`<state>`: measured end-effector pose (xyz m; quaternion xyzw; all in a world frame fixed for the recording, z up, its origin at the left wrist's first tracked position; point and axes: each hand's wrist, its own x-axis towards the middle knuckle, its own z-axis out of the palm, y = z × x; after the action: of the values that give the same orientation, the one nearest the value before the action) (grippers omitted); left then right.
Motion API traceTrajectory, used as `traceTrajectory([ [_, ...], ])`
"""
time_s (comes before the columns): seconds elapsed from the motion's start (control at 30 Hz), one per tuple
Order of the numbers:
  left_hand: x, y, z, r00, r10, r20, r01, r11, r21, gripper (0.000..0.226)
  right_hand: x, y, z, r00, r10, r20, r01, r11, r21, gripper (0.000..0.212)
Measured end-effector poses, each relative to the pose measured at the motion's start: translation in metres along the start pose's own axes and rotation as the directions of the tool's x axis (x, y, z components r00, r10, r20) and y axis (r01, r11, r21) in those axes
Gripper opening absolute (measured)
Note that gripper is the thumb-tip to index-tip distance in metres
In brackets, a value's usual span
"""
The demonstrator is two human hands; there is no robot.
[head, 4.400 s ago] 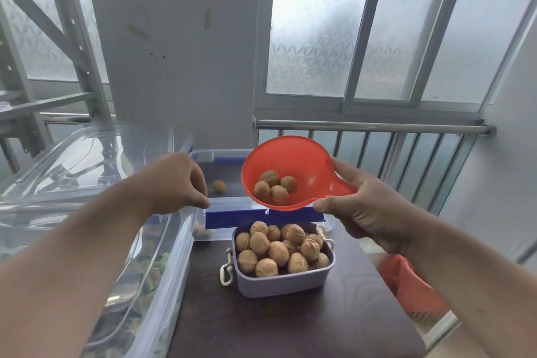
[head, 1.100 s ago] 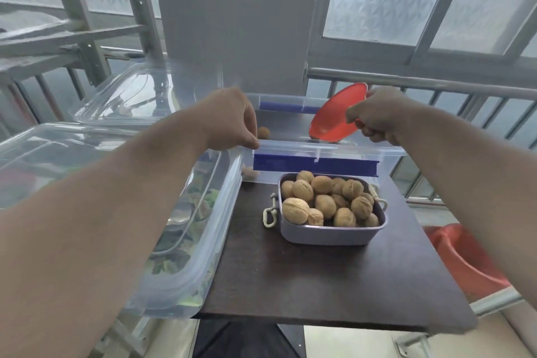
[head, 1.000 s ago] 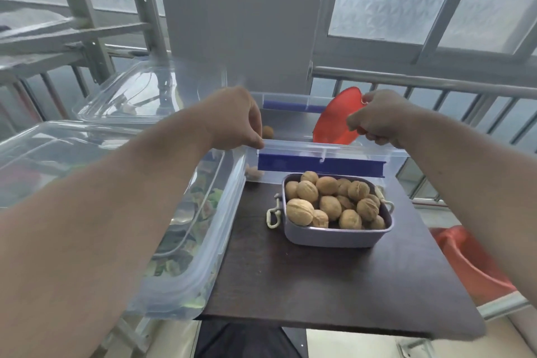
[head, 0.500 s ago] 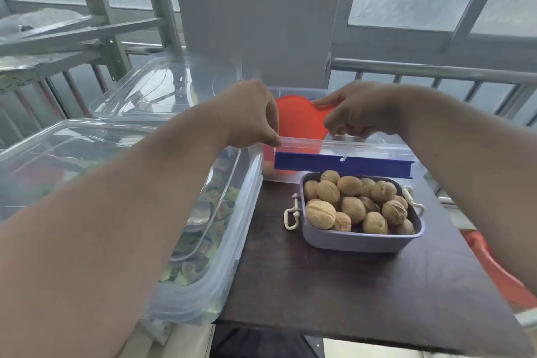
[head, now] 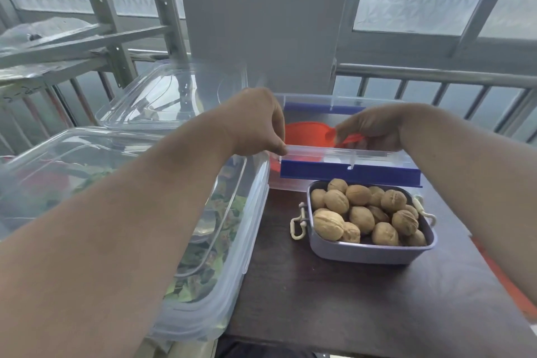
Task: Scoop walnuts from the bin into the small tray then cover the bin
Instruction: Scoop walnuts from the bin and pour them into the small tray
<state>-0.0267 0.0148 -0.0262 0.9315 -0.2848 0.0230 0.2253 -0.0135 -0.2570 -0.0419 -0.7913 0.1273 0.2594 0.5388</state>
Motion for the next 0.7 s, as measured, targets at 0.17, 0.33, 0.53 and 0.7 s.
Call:
traceTrajectory([
  [0.17,-0.002,0.0,-0.002,1.0,0.001,-0.001,-0.001,1.0,-0.009,0.012,-0.021,0.007,0.0,0.992,-0.095,-0.08,0.108,0.979,0.176,0.011],
  [0.33,-0.003,0.0,-0.001,1.0,0.009,-0.007,-0.009,1.0,-0.002,0.011,-0.067,0.013,-0.006,0.909,-0.259,-0.327,0.307,0.946,0.103,0.009],
  [0.53,-0.004,0.003,-0.001,1.0,0.009,-0.016,-0.009,1.0,0.001,0.008,-0.141,0.045,-0.003,0.79,-0.366,-0.492,0.437,0.899,0.033,0.007],
  [0.7,-0.007,0.005,-0.001,1.0,0.023,-0.021,-0.023,1.0,0.02,0.008,-0.189,0.084,0.01,0.749,-0.312,-0.585,0.434,0.898,0.077,0.032],
])
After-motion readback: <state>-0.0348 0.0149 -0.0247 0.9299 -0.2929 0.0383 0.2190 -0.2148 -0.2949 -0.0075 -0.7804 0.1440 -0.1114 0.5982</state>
